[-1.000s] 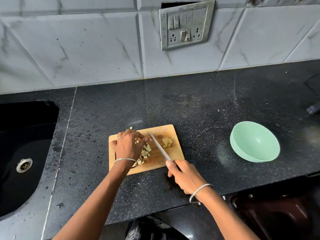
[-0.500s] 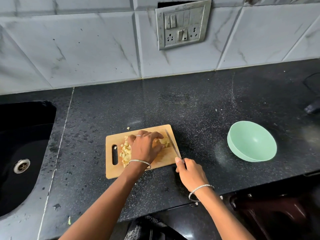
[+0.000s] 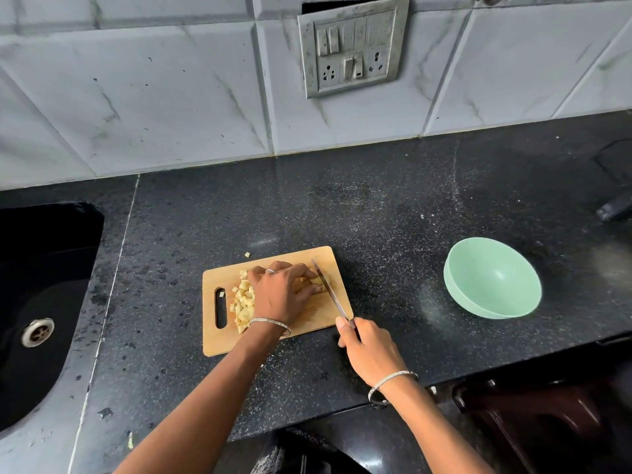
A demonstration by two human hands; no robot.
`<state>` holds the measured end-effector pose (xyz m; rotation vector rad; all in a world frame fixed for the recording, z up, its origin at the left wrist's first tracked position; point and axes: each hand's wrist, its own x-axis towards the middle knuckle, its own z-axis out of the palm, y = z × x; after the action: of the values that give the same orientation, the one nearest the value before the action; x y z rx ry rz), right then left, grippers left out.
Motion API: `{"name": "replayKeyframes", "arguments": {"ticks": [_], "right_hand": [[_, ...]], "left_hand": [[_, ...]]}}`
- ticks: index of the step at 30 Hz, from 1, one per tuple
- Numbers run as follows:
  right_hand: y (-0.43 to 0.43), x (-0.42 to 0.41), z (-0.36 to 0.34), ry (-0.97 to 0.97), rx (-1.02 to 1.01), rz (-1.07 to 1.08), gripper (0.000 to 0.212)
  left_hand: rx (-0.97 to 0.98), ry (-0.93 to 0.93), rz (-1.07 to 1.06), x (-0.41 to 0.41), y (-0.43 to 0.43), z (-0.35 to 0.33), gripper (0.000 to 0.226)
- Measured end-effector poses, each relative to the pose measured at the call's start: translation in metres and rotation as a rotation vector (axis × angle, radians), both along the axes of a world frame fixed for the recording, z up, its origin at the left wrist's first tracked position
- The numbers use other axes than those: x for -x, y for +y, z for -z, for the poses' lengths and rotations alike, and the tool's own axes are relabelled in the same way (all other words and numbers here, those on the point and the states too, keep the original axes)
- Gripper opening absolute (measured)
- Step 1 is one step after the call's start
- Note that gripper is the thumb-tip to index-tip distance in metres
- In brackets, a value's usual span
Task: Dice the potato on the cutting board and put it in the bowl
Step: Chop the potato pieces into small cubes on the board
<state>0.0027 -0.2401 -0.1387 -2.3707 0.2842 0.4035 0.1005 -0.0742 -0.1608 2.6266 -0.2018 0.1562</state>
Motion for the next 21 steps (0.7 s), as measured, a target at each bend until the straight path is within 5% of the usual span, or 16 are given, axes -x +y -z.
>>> {"name": "replayKeyframes", "arguments": {"ticks": [21], "right_hand": [[0.009,0.002,-0.008,0.001,-0.056,0.028,0.048]], "left_hand": [[0.077,0.037,0.012,-0.004,0.004,-0.001,0.023]]}}
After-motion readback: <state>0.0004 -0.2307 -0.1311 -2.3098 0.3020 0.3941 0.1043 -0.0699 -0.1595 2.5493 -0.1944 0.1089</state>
